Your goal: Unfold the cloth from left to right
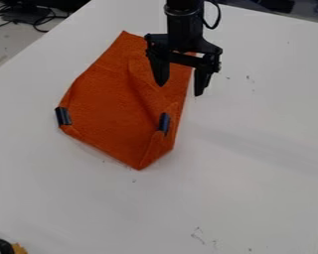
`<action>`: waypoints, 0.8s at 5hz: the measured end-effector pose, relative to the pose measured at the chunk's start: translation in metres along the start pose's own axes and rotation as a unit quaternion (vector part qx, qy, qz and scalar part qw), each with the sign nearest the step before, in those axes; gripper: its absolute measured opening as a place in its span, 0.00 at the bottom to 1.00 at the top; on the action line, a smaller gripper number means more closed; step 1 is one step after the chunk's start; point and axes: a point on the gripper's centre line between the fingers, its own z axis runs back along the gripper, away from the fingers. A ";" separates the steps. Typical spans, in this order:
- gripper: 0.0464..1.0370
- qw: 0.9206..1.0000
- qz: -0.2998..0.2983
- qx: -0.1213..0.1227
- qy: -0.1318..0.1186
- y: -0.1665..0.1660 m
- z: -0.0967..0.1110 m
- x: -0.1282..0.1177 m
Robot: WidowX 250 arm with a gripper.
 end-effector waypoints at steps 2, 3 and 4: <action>0.96 0.997 0.061 -0.011 0.050 0.003 -0.025 0.007; 0.96 0.996 0.080 0.002 0.032 0.015 -0.028 0.010; 0.96 0.997 0.069 0.005 0.026 0.010 -0.034 0.007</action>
